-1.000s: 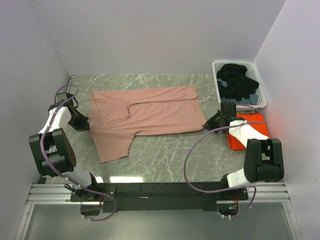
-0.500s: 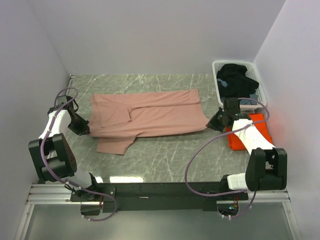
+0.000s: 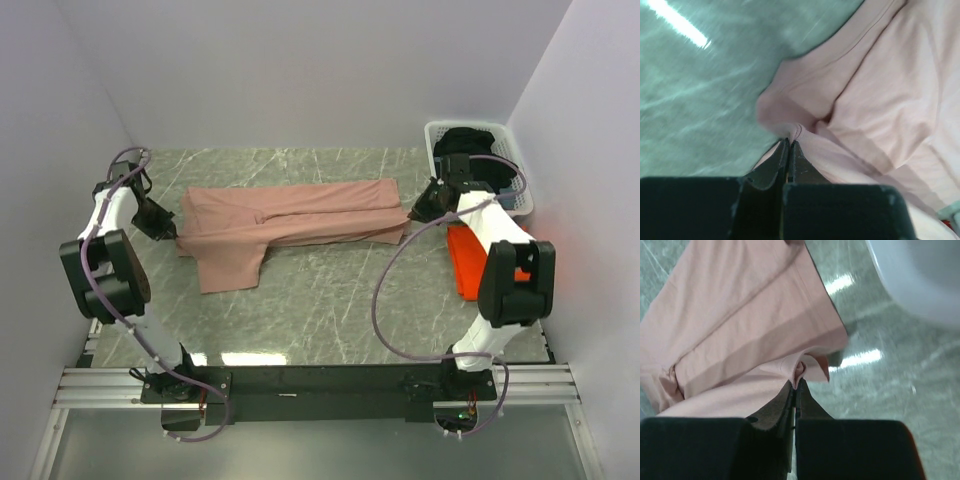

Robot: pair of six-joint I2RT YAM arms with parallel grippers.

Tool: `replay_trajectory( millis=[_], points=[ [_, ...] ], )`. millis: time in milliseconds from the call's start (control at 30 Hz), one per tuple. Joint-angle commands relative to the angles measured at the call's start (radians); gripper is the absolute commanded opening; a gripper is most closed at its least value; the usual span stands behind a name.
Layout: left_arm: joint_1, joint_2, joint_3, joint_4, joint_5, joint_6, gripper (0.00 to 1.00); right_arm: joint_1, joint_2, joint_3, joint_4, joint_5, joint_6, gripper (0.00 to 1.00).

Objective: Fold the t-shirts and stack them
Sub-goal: Fold the tshirt

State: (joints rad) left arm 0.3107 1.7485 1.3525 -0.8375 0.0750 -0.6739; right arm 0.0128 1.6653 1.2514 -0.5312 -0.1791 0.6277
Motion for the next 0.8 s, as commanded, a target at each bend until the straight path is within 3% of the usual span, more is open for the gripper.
replay_trajectory(
  millis=[0,333,767],
  points=[
    [0.008,0.081,0.106,-0.005,-0.001,0.019,0.01,-0.008,0.069,0.089,0.005,0.020,-0.037,0.00],
    [-0.002,0.244,0.286,-0.014,0.022,0.030,0.02,-0.002,0.238,0.243,0.005,0.047,-0.069,0.00],
    [-0.007,0.307,0.292,0.055,0.009,0.007,0.09,-0.002,0.324,0.283,0.045,0.061,-0.098,0.04]
  ],
)
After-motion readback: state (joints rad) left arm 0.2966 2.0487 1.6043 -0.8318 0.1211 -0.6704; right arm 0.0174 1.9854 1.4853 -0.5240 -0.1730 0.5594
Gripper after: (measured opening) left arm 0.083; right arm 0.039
